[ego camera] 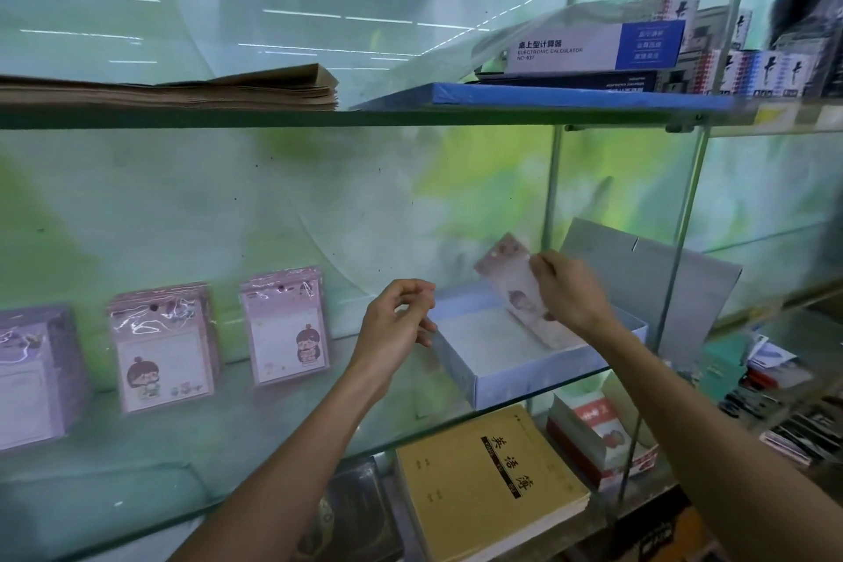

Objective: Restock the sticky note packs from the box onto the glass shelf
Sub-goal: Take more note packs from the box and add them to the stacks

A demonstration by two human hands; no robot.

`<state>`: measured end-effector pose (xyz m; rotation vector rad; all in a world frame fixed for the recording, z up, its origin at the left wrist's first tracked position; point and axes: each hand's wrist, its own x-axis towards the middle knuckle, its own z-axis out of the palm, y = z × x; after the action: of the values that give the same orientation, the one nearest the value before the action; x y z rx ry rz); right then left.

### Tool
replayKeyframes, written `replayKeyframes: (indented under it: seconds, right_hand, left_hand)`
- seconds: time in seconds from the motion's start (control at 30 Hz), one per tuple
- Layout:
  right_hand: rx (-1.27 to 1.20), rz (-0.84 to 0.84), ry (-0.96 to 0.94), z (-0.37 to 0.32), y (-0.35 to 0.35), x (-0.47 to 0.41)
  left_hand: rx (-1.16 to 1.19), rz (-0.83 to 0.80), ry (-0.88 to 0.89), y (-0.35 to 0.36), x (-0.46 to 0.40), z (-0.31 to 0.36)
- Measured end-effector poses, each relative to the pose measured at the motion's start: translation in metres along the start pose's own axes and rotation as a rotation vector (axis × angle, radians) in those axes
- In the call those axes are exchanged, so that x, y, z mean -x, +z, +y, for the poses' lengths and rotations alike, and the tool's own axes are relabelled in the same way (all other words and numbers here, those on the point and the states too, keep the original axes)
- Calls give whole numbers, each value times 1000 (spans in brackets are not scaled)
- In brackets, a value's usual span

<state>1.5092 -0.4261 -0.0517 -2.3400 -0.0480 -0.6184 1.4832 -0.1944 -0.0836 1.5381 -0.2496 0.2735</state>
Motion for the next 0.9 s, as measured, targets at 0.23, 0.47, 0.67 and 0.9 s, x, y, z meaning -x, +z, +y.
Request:
replayKeyframes:
  seconds: [0.23,0.47,0.67,0.9]
  right_hand:
    - [-918,-295,257,-49,7,29]
    - [-940,-429,192,-76,37,42]
    - [-844,-537,78,-107,60,56]
    - [-794,-474,13,-137,82,60]
  left_hand:
    - [88,1,-40,-11,0,10]
    - [39,92,54,-39,2,21]
    - [6,245,94,-88,10,27]
    - [9,325,109,-146,23,32]
